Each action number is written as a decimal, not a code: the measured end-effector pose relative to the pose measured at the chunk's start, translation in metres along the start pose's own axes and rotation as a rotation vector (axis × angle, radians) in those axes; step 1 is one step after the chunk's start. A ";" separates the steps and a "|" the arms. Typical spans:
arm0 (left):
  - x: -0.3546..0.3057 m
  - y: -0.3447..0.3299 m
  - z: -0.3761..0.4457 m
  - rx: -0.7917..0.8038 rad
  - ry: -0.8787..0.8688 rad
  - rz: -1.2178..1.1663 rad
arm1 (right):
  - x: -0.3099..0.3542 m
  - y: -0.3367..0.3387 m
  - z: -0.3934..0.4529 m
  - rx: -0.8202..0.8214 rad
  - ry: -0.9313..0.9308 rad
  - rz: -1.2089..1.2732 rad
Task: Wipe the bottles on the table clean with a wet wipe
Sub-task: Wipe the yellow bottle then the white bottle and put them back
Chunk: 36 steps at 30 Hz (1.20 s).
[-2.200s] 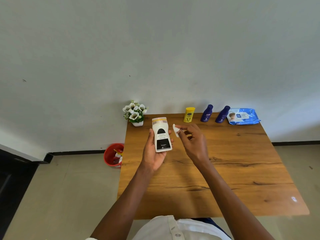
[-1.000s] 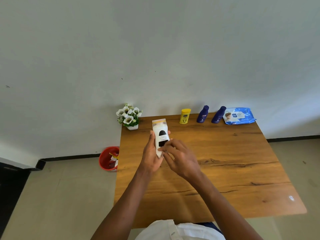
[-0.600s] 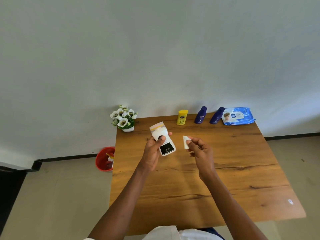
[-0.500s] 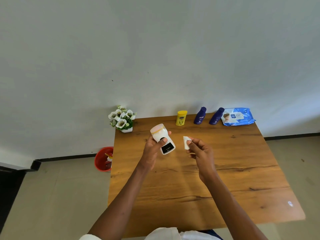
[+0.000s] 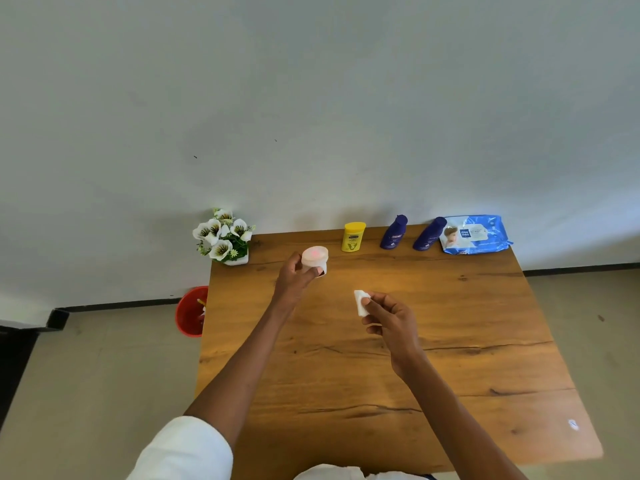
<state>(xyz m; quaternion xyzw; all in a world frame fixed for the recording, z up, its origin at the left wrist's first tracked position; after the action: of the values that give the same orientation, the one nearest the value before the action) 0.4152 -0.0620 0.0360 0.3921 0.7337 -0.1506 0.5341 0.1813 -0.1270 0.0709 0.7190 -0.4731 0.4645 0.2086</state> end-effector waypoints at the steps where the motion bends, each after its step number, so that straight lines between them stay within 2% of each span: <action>1: 0.002 -0.001 0.008 -0.010 0.017 0.025 | -0.002 0.002 0.004 0.001 -0.014 -0.001; 13: 0.016 -0.009 0.099 -0.044 0.178 0.195 | -0.016 -0.002 0.069 0.020 -0.201 0.054; 24: 0.030 -0.012 0.143 0.007 0.153 0.245 | -0.032 0.020 0.078 0.008 -0.240 0.034; 36: 0.034 -0.019 0.152 0.035 0.142 0.213 | -0.034 0.031 0.079 0.011 -0.238 0.053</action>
<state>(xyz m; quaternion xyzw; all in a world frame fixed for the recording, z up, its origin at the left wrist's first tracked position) 0.4987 -0.1574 -0.0569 0.4867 0.7212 -0.0778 0.4867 0.1877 -0.1833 -0.0005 0.7575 -0.5108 0.3836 0.1346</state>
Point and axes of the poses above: each hand's wrist, its own z-axis towards the middle knuckle, its own y-axis out of the back of the hand, x = y × z, the point moved 9 cm from there along z, towards the middle knuckle, and after that the axes turned 1 degree about y, right-handed, at the moved point
